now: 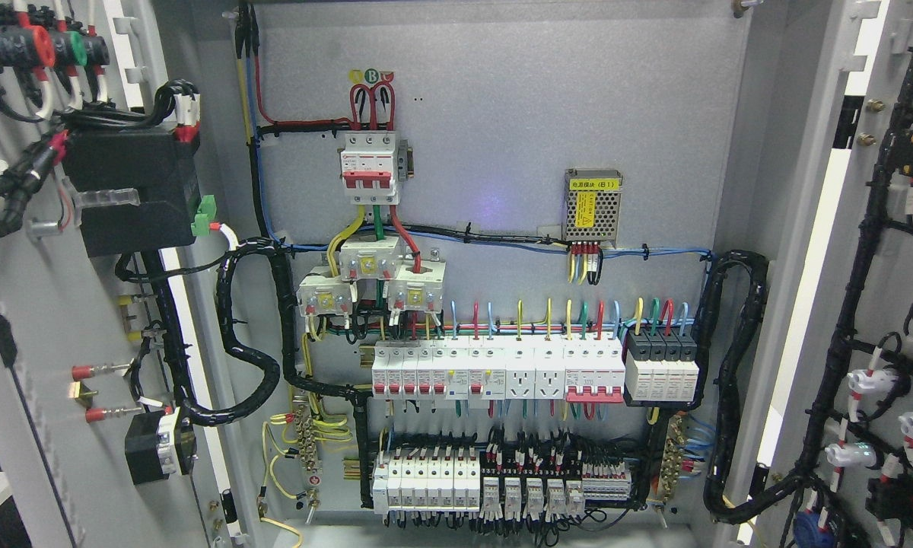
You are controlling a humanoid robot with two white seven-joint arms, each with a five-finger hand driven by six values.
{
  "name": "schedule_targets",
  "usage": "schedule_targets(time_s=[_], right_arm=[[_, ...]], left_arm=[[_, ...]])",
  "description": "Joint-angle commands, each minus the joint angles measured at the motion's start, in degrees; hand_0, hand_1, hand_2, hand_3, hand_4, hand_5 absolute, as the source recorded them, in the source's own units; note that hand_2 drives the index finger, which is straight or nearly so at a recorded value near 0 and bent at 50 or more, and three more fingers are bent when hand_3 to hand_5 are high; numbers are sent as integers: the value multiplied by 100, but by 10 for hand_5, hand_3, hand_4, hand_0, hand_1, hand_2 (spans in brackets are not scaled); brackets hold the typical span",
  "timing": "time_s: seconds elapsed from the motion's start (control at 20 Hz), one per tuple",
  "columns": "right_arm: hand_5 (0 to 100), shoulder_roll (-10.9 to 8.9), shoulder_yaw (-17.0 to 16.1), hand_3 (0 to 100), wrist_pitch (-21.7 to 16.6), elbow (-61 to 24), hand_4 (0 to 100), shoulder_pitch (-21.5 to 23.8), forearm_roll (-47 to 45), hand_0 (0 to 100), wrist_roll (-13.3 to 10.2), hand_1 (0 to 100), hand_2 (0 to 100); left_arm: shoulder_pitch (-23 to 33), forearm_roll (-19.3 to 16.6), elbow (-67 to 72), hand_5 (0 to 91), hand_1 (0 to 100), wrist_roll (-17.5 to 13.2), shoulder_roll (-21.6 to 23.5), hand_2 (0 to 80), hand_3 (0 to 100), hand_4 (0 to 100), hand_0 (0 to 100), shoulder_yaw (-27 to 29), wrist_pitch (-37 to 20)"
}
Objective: Open door with both hands
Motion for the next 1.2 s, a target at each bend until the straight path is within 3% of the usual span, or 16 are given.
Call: schedule_targets(time_s=[0.0,0.45,1.0,1.15], right_arm=[[0,-10,-180,0,-229,98,0,44,-216,382,-4,0,0],[0,-1,-242,0,-238,151,0,114,-234,383,-4,0,0],[0,16,-541,0,-238,221,0,334,-480,382,-13,0,0],[0,16,-550,0,-238,256,0,343,-480,382,-4,0,0]], left_arm=[[41,243,-99,0,0,3,-56,0,0,0,0,559,-3380],[120,630,-90,0,0,3,75,0,0,0,0,1191,-3380],[182,1412,102,0,0,3,708,0,0,0,0,2088,-3205],[120,1457,418,0,0,3,822,0,0,0,0,2238,-3160]])
